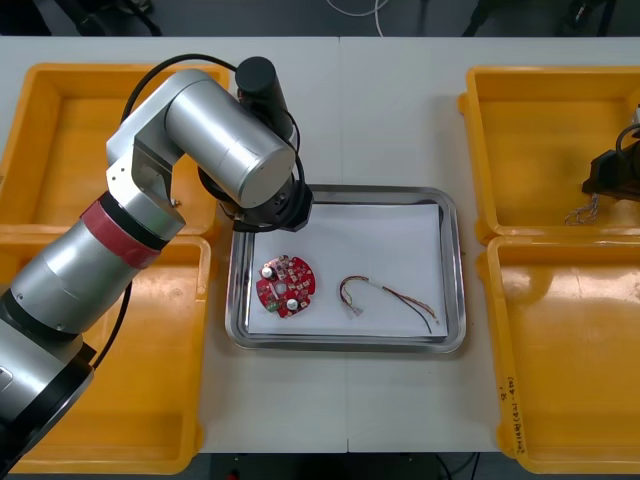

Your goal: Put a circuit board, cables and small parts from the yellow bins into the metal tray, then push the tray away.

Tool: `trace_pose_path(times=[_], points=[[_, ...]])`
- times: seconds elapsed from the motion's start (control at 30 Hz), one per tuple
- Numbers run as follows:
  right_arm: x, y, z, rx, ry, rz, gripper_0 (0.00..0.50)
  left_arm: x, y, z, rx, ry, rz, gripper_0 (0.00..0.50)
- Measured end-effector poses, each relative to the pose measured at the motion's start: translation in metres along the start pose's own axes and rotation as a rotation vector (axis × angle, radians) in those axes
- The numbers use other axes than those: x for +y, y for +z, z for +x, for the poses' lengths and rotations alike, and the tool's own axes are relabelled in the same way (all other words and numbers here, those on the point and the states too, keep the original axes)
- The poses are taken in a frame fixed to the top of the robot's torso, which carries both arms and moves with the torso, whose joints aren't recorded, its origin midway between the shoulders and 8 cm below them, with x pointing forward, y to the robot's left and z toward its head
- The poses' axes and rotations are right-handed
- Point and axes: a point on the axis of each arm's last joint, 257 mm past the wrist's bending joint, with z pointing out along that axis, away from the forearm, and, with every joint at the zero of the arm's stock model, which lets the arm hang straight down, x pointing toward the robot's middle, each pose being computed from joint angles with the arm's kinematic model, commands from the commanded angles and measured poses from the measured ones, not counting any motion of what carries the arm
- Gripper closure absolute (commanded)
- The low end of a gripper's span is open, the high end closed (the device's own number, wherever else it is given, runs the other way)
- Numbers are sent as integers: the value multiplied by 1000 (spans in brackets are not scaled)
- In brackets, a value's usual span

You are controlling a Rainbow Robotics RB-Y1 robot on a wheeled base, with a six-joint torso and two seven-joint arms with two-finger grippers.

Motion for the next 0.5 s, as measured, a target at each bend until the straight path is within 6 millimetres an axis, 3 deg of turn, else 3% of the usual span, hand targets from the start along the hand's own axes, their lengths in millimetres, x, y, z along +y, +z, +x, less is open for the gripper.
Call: trace_pose_path(times=[0.1,0.13,0.2,0.23,0.27,0.5], points=[[-1,1,-2,-12,-3,5,12,-1,12,7,19,6,-4,498],[-1,1,-3,-15,-5,7,78,0,15,9,25,8,-5,499],[-1,1,-4,-19,-9,10,419,0,21,12,33,11,-8,499],[-1,1,-5,-21,-11,11,469,0,24,13,35,12,-10,499],[-1,1,-5,-22,-12,11,500,0,27,14,37,13,-12,499],[0,1,-5,-23,-12,8,500,1,33,19,47,16,-15,496]])
